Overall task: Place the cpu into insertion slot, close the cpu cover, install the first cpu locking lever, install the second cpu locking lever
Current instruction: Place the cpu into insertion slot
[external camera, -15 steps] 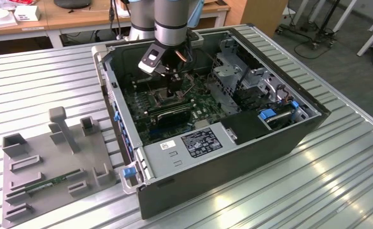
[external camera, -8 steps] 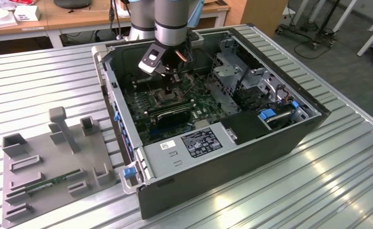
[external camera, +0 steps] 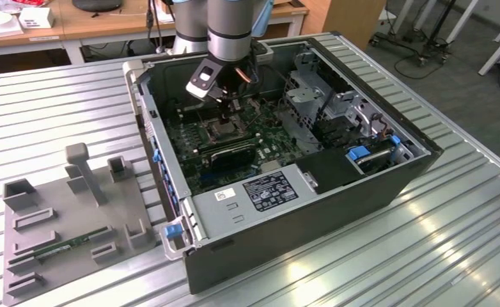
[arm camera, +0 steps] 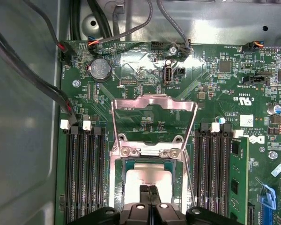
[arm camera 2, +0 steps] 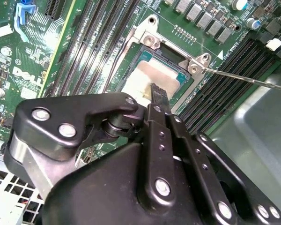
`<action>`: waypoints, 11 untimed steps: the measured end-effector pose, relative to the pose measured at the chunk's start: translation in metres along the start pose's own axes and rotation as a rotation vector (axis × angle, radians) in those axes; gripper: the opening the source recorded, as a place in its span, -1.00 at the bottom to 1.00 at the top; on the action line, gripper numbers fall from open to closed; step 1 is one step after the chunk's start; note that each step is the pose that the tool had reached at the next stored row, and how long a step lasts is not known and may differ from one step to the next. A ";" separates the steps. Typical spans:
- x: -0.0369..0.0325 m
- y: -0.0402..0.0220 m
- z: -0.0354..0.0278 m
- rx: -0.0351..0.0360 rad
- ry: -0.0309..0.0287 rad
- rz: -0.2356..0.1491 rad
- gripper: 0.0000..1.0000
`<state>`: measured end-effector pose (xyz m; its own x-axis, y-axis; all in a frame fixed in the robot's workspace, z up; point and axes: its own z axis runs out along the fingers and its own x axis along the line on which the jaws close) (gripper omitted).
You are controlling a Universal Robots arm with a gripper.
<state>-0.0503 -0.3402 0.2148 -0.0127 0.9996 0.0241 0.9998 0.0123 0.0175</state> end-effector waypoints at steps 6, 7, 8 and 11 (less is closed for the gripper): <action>0.0000 0.0002 0.0025 0.0000 -0.0001 0.000 -0.79; -0.0001 0.0002 0.0043 -0.0001 0.0000 0.000 -0.79; -0.0001 0.0001 0.0062 0.0000 0.0000 0.000 -0.79; -0.0003 0.0000 0.0110 -0.0001 0.0000 0.000 -0.79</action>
<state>-0.0500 -0.3402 0.2038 -0.0127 0.9996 0.0241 0.9998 0.0123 0.0175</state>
